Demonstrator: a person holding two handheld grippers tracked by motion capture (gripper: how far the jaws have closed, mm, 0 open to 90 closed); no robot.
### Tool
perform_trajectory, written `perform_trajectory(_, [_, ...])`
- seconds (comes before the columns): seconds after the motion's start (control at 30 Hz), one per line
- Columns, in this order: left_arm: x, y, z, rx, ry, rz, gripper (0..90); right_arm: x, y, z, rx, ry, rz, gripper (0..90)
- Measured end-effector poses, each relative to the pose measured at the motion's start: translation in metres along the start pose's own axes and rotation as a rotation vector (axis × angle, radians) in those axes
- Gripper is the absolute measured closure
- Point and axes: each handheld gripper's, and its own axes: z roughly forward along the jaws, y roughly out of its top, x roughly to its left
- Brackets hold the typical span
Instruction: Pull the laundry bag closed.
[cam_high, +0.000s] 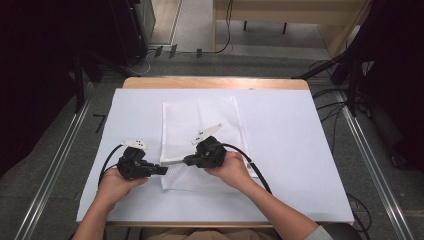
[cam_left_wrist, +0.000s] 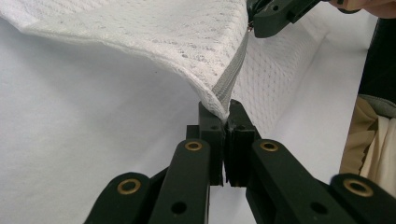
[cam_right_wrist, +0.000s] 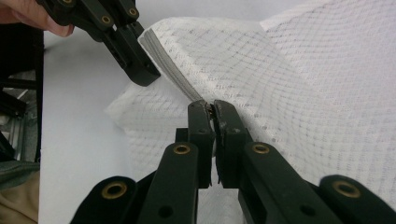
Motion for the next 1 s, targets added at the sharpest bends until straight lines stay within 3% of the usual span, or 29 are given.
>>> perform_trajectory(0.37, [-0.001,-0.001,0.003,0.015,-0.006,0.007,89.0,-0.004,-0.005,0.003,0.021,0.022,0.003,88.2])
perform_trajectory(0.57, [-0.001,-0.001,0.002,0.02,0.002,0.008,88.9,-0.008,-0.008,-0.003,0.02,0.013,0.023,88.1])
perform_trajectory(1.0, [-0.003,-0.002,0.003,0.03,-0.003,0.019,88.7,-0.007,-0.015,-0.01,0.025,0.008,0.018,88.0])
